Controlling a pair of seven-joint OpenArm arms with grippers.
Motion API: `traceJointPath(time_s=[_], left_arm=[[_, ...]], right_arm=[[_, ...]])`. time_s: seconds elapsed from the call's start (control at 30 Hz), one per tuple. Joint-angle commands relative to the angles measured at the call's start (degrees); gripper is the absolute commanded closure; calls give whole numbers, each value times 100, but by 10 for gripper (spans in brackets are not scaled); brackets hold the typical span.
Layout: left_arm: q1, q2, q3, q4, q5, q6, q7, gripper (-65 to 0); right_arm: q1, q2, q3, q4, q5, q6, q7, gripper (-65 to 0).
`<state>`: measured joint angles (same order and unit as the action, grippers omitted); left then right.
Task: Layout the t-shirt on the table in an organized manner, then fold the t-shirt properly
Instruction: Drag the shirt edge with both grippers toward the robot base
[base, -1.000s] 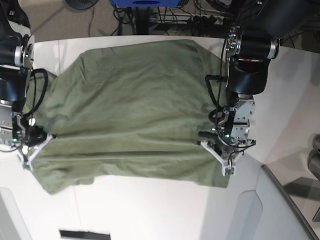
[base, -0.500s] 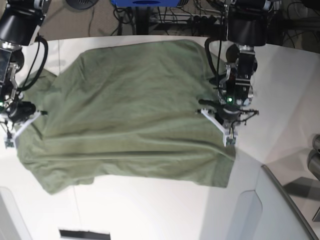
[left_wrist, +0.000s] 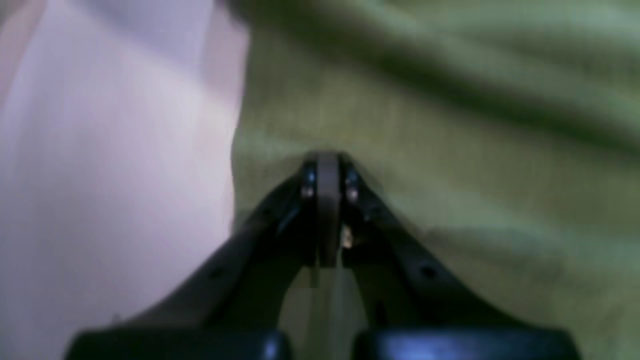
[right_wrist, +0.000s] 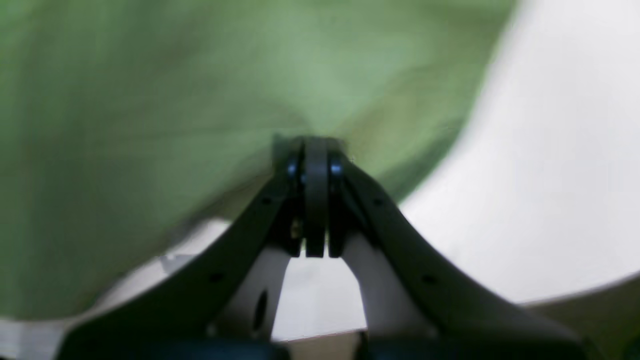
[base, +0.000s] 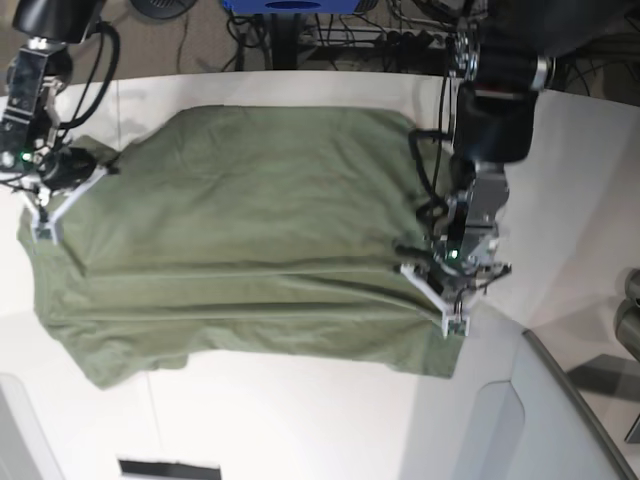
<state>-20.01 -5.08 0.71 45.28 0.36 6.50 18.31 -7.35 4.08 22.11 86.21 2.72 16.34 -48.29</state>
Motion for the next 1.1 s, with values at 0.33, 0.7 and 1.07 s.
traceJointPath(time_s=[0.33,0.7,1.07], left_arm=[[-1326,82,689,-1350,-32,31,-885,0],[-8,-59,645,954,-49,-461,134,0],[2955,-982,267,4118,-49,-1288,-1052,0]], right_arm=[[-359,-570,18,1458,-4,-38,-705,-182],[-51,-790,932,1458,-13,-1445,-1742,-236],[-25,-790,985,833,-13,-1585,-1223,-377]])
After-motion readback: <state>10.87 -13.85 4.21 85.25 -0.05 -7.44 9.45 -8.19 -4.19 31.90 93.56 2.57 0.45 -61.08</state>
